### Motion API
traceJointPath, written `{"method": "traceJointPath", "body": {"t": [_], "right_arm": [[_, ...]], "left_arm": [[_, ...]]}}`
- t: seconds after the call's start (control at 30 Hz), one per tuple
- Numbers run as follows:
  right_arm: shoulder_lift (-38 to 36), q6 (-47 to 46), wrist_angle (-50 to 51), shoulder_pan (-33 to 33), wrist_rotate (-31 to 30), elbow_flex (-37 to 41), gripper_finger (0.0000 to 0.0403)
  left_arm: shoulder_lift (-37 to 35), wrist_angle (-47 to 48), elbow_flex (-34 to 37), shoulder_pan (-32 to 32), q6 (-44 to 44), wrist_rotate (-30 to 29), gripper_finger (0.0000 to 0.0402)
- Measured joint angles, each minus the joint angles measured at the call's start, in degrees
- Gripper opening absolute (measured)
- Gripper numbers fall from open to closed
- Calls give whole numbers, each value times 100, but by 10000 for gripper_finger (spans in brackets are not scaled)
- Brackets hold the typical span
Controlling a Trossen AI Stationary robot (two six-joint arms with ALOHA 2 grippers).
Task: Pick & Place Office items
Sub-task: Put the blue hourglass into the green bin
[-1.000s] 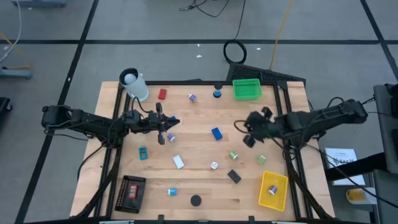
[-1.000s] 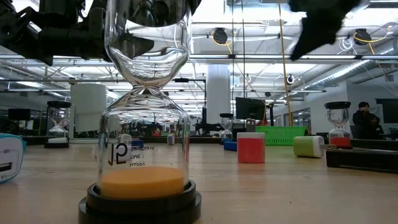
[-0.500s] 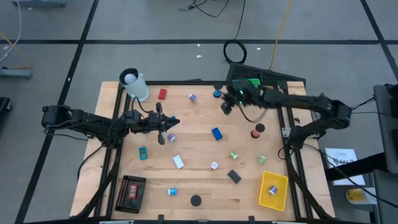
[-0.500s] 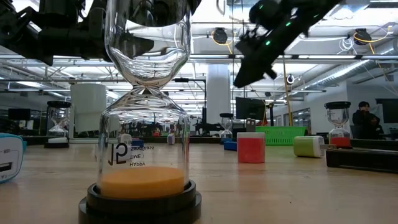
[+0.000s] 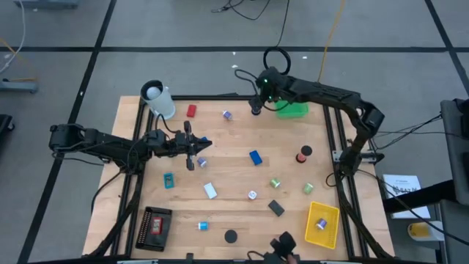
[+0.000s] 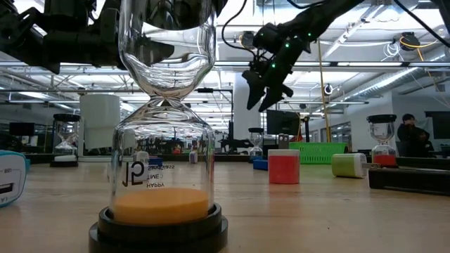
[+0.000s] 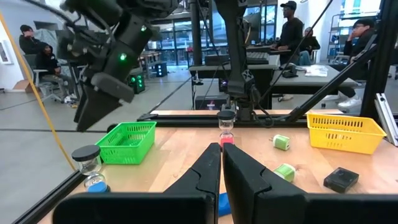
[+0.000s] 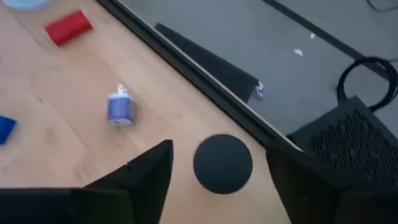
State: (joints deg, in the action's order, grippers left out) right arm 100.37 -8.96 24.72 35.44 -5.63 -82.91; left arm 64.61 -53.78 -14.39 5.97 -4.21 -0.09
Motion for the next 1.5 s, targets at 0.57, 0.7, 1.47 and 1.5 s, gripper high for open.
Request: {"method": "traceJointPath", "body": {"t": [0.57, 0.7, 1.47, 1.5], "right_arm": [[563, 154, -388, 275, 433, 11, 310], [595, 125, -389, 273, 427, 89, 304], [954, 217, -771, 269, 444, 229, 212], [954, 219, -773, 269, 444, 229, 207]], "left_arm": [[-1, 0, 0, -1, 0, 1, 26], [-1, 0, 0, -1, 0, 1, 26], [1, 0, 0, 1, 0, 1, 26], [1, 0, 0, 1, 0, 1, 26]]}}
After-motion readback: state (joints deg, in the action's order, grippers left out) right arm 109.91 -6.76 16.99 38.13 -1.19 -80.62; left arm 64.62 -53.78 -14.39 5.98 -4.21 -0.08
